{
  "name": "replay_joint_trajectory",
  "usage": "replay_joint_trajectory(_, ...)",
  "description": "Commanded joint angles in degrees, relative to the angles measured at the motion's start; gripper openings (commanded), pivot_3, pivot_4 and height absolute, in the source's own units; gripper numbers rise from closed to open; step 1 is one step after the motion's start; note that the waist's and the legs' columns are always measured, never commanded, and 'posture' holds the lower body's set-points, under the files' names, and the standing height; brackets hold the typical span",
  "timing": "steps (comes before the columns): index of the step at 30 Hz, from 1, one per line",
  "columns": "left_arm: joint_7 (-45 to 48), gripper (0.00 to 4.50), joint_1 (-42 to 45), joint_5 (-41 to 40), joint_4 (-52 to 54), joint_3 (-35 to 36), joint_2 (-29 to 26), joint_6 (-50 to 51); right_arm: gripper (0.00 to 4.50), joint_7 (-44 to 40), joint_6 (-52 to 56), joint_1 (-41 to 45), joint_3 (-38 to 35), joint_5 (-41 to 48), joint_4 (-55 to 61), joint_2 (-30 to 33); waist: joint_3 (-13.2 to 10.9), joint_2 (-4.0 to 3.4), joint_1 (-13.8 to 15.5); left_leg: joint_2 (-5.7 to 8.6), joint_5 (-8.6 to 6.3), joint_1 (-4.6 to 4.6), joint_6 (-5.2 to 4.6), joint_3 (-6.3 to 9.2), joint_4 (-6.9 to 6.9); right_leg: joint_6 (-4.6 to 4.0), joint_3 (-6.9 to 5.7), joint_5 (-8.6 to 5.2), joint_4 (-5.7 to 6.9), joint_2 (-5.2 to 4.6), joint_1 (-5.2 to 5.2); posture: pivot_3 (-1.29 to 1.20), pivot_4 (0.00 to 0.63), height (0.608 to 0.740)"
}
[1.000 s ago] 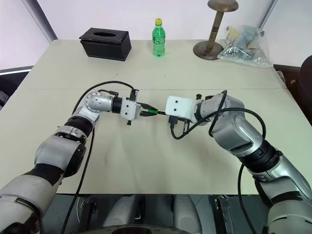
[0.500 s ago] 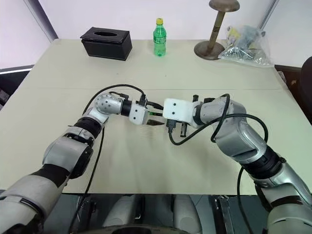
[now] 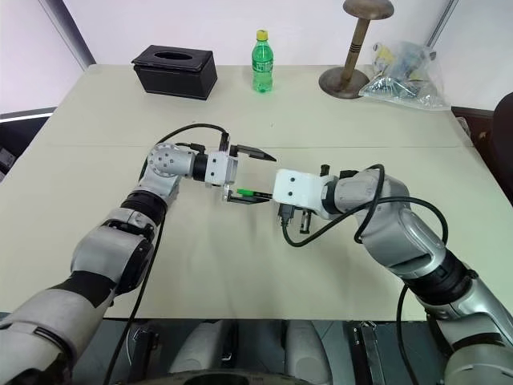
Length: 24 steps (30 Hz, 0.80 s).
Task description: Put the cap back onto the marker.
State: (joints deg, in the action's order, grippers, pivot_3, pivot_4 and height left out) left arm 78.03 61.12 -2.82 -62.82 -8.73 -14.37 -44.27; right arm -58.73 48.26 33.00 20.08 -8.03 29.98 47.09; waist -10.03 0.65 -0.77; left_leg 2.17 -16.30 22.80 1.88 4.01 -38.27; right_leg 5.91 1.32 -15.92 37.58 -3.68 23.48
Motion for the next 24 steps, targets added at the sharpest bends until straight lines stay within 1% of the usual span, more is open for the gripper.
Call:
replay_joint_trajectory(1,0.8,4.48,-0.6,-3.6,3.8,3.1,-2.6,5.4,0.0,0.8,0.1,-2.5,-4.5,1.6,2.3,2.3,0.0,0.0,-0.1,0.0,0.0,0.0,0.0,0.0,0.0,0.0,0.0,0.0,0.0,0.0,0.0,0.0,0.15,0.74)
replay_joint_trajectory(5,1.2,4.48,-2.3,-4.5,7.4,3.6,-4.6,9.6,0.0,1.9,0.7,-5.3,-7.1,2.9,2.9,3.4,0.0,0.0,-0.1,-0.03,0.0,-0.02,0.0,0.0,0.01,0.0,0.01,0.0,0.02,0.02,0.0,0.0,0.15,0.74)
replay_joint_trajectory(9,-0.5,4.48,-4.2,-4.9,10.5,4.6,-5.7,13.6,0.0,3.7,2.4,-8.0,-9.6,4.6,3.4,3.1,0.0,0.0,0.0,-0.03,0.0,-0.01,0.0,0.0,0.0,0.0,0.01,0.0,0.02,0.0,-0.01,0.0,0.15,0.74)
replay_joint_trajectory(13,-6.0,4.48,-6.2,-5.5,14.1,6.0,-5.9,19.9,0.0,7.0,6.5,-11.4,-13.5,7.4,4.8,0.4,0.0,0.0,0.1,-0.04,0.0,-0.01,0.0,0.03,0.0,0.0,0.01,0.0,0.01,-0.01,-0.03,0.0,0.15,0.74)
replay_joint_trajectory(17,-10.7,4.48,-9.8,-6.5,20.5,7.2,-5.8,26.7,0.0,13.0,12.1,-14.5,-19.0,9.2,5.9,-5.1,0.0,0.0,0.1,-0.06,0.0,-0.02,0.0,0.04,-0.01,0.0,0.02,0.0,0.04,-0.02,-0.03,0.0,0.15,0.74)
replay_joint_trajectory(20,-14.8,4.48,-13.6,-6.8,26.6,7.7,-6.3,32.0,0.0,17.3,13.8,-16.8,-22.5,8.9,5.3,-7.1,0.0,0.0,0.1,-0.07,0.0,-0.03,0.01,0.04,-0.01,0.0,0.04,0.0,0.08,-0.03,-0.02,0.0,0.15,0.74)
replay_joint_trajectory(24,-21.9,4.48,-19.2,-5.9,34.8,8.0,-6.5,37.9,0.0,23.0,12.9,-20.5,-26.2,7.6,2.0,-7.9,0.0,-0.01,0.1,-0.09,0.01,-0.06,0.02,0.04,0.0,0.0,0.07,0.0,0.11,-0.05,-0.02,0.0,0.15,0.74)
